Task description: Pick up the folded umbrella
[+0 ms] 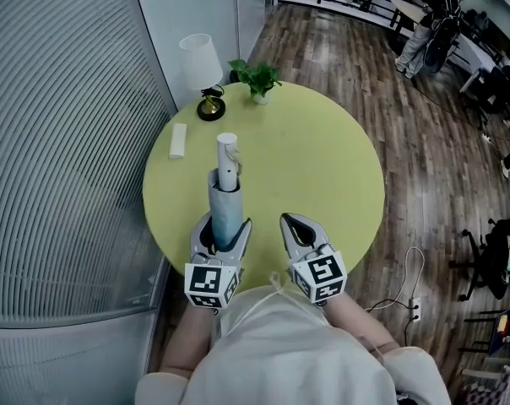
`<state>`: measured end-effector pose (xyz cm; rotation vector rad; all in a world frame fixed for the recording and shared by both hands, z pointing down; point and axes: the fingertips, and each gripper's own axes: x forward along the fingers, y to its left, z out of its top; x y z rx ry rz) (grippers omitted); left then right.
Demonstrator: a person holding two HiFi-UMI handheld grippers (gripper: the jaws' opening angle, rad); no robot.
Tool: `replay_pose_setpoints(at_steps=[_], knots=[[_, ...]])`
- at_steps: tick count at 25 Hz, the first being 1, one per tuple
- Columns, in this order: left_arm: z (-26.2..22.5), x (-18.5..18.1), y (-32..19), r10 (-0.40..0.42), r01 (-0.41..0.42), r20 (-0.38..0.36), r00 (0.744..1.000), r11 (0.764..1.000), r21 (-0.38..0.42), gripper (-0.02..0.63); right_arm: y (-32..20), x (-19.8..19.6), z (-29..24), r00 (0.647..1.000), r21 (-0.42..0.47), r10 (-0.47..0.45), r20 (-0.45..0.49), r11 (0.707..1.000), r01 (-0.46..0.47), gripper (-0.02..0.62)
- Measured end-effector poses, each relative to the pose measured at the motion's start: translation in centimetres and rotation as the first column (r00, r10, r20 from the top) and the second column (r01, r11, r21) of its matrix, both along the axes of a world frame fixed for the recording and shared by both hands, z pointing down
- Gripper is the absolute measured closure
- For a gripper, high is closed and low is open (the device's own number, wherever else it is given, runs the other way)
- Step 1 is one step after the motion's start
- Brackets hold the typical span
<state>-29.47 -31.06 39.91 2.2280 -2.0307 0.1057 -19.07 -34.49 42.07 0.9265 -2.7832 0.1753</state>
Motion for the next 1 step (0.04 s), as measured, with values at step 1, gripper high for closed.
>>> replay_pose_setpoints(at_steps=[1], knots=[[0.0,-0.09,-0.06,0.002,-0.002,0.002,1.0,1.0,0.0,0.316,-0.03,-0.17,0.01,1.0,0.0,0.0,-0.001,1.0,0.0,0.597]])
